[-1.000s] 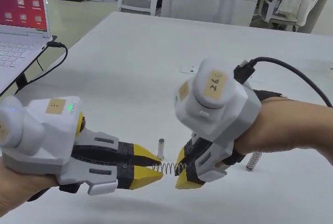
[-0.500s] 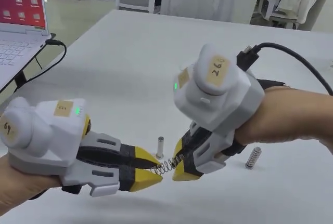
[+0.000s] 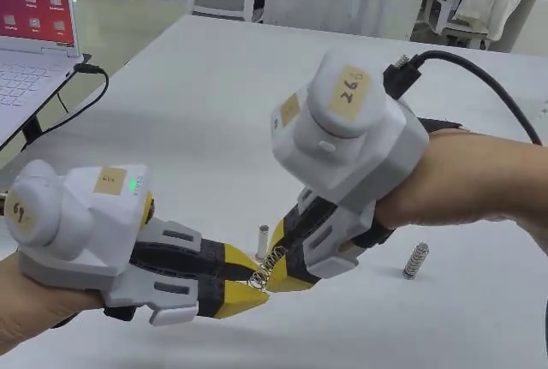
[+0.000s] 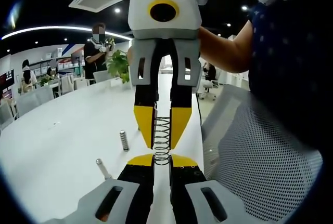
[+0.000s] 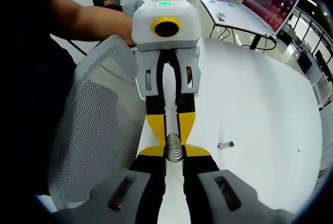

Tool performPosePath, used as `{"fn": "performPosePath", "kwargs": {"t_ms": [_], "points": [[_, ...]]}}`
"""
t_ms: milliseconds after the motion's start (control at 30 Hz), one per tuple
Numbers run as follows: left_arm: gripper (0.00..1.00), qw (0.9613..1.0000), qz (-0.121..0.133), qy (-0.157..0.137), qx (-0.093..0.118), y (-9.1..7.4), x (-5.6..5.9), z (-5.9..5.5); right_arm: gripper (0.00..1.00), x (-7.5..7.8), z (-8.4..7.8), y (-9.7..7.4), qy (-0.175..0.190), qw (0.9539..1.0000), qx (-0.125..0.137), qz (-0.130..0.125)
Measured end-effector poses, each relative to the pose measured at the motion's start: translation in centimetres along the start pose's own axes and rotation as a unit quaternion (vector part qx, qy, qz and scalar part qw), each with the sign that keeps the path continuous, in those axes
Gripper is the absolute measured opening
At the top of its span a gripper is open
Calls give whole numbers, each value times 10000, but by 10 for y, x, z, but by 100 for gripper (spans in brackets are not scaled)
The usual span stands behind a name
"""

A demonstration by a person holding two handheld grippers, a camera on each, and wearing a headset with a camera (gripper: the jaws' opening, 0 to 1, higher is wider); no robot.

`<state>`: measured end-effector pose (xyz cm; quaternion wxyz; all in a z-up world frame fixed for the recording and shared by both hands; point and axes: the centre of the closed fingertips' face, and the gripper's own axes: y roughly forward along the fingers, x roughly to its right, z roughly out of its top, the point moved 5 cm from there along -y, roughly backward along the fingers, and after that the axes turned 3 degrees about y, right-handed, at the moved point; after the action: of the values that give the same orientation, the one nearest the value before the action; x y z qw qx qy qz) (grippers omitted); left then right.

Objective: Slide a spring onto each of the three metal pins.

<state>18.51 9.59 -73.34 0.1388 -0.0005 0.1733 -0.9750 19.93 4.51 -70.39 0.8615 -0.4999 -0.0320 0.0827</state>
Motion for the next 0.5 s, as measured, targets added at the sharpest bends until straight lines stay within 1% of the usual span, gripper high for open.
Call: {"fn": "performPosePath", "kwargs": {"t_ms": [200, 367, 500], "points": [[2, 10000, -20, 8, 15, 0, 0, 0, 9, -1, 3, 1, -51, 10000, -72, -17], [2, 10000, -48, -10, 73, 1, 0, 1, 9, -2, 5, 0, -58, 9999, -101, -50], [2, 9999, -103, -34, 113, 3, 2, 2, 9, -4, 6, -1, 12, 9999, -123, -56]]}}
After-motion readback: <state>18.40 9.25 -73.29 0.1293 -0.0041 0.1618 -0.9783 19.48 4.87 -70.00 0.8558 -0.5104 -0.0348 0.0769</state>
